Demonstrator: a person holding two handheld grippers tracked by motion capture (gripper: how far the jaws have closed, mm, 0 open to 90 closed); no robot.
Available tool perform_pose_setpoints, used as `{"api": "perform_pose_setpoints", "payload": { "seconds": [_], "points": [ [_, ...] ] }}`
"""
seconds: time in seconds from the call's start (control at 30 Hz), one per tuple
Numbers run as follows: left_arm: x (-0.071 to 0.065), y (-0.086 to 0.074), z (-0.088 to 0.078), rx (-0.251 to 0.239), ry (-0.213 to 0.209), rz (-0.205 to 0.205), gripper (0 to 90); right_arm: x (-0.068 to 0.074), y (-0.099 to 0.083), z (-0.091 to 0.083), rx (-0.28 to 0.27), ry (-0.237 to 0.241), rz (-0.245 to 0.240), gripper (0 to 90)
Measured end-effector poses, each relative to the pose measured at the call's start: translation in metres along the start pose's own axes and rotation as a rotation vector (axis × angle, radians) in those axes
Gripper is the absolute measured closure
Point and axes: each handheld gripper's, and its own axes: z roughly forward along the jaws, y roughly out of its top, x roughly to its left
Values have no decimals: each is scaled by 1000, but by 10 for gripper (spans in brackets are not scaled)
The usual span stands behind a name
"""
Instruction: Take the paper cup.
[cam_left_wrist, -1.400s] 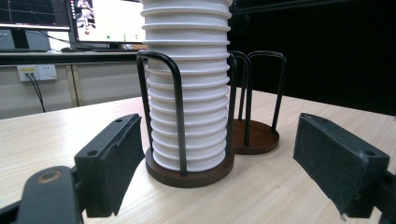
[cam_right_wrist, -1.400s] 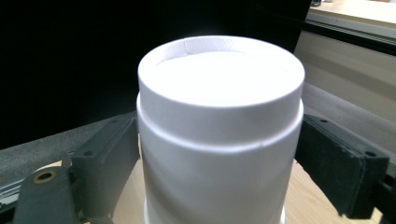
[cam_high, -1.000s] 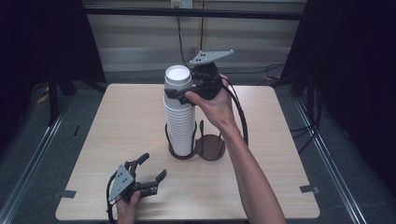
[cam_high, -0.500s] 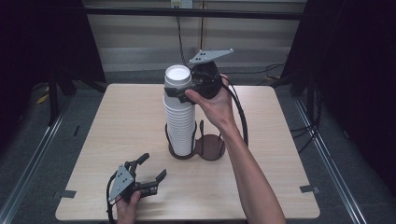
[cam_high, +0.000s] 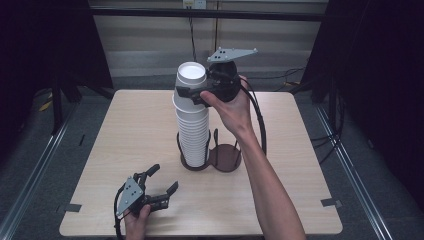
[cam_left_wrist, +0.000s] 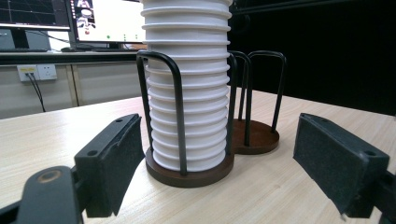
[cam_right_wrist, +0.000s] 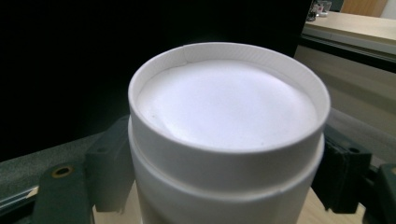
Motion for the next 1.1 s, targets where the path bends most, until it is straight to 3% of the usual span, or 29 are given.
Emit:
{"api": "perform_pose_setpoints", "payload": {
  "seconds": [0.97,1.0,1.07,1.1],
  "points": [
    [1,0,0,1,10,15,157,2,16,-20,-127,7,23,211],
    [-1,0,0,-1,-12,-11,157,2,17,-21,-129,5,22,211],
    [1,1,-1,3,22,27,157,2,17,-22,-141,2,20,212],
    [1,0,0,1,4,17,157,2,18,-23,-145,4,21,211]
  ]
}}
